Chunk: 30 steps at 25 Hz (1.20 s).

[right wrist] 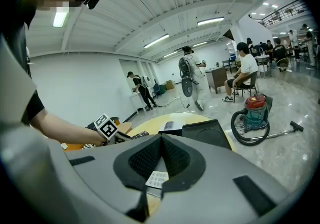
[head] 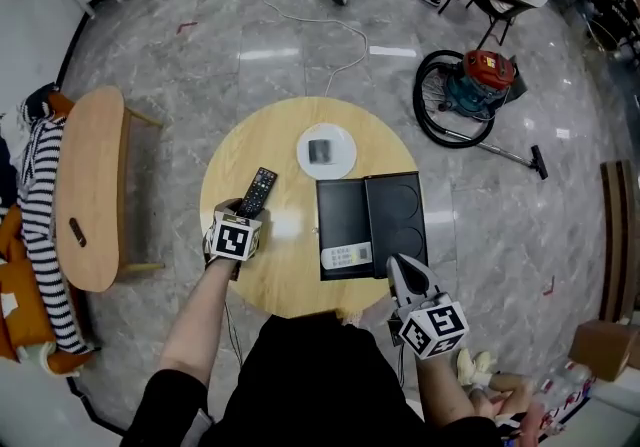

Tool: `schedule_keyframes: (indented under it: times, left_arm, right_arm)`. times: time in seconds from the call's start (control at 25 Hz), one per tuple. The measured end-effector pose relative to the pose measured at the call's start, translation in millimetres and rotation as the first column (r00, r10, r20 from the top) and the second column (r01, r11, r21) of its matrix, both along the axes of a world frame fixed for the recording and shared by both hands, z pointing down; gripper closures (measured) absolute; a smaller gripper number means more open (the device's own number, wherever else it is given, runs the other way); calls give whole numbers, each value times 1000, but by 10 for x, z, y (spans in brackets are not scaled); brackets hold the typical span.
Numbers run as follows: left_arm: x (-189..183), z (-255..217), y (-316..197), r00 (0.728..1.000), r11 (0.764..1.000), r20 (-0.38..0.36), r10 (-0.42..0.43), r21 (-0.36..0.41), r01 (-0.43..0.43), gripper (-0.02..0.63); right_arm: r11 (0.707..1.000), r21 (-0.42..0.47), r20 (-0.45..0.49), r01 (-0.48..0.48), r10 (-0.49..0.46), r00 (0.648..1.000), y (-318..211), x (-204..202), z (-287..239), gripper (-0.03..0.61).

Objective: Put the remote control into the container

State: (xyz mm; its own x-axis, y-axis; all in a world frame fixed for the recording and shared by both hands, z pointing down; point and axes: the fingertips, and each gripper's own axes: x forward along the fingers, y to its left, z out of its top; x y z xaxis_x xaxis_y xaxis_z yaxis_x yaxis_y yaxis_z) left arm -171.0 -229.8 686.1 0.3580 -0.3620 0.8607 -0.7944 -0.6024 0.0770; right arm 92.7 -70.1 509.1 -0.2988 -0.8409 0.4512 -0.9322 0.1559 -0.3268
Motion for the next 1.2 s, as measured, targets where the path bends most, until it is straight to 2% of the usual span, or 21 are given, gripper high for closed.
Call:
schedule_keyframes:
  times: [0.44,0.72,0.84,0.92,1.04,1.2]
  left_arm:
    - [-41,65,419,999,996,36,-21,-82,24,364]
    - [-63,228,519,994,990,104,-25,-133,38,364]
    - [-56,200,469,992,994,129,5,-109,9,364]
    - [-43,168,470,993,994,114,6,-113,7,365]
    - [13,52,490,999,992,49,-16,-126,22,365]
    - [62,-154,416,1000,998,2,-14,-69,14,365]
  right_arm:
    - [999,18,12,31,-31,999,98,20,-74,572]
    - [1000,12,9,26,-26,1000,154,69,-64,572]
    - [1000,12,7,21,-21,1000,185,90,-51,572]
    - [1000,13,7,20,-20,1000,196,95,-51,572]
    - [1000,14,9,21,-21,1000,192,88,-54,572]
    - [1000,16,18,24,-25,1000,166,63,-53,572]
